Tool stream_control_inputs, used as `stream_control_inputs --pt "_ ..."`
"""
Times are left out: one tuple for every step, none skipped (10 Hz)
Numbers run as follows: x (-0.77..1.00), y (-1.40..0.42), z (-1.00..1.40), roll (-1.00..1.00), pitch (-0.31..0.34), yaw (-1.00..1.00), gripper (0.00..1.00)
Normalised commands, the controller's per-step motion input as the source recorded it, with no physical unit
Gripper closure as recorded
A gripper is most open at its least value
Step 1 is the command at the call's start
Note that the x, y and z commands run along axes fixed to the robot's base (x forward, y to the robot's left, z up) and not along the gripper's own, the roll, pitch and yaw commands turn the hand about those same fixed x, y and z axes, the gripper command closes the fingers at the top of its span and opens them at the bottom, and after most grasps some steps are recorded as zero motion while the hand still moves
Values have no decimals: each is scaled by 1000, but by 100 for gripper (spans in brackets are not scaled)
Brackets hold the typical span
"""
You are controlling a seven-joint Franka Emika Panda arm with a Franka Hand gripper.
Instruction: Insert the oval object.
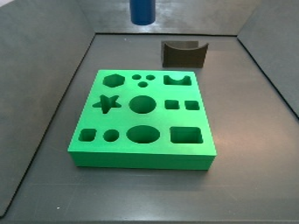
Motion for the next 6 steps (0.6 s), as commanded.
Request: stream_control_inputs --pt "0 -146 -283 0 -59 -1000 100" --pt "0 -186 -311 0 -80 -983 100" --pt "0 -274 -386 0 -90 -934 100" --pt "0 -374 -523 46 -93 -857 100" --pt "0 -480 -629 90 -117 -766 100" --pt "29 -537 -734 127 -124 -706 100"
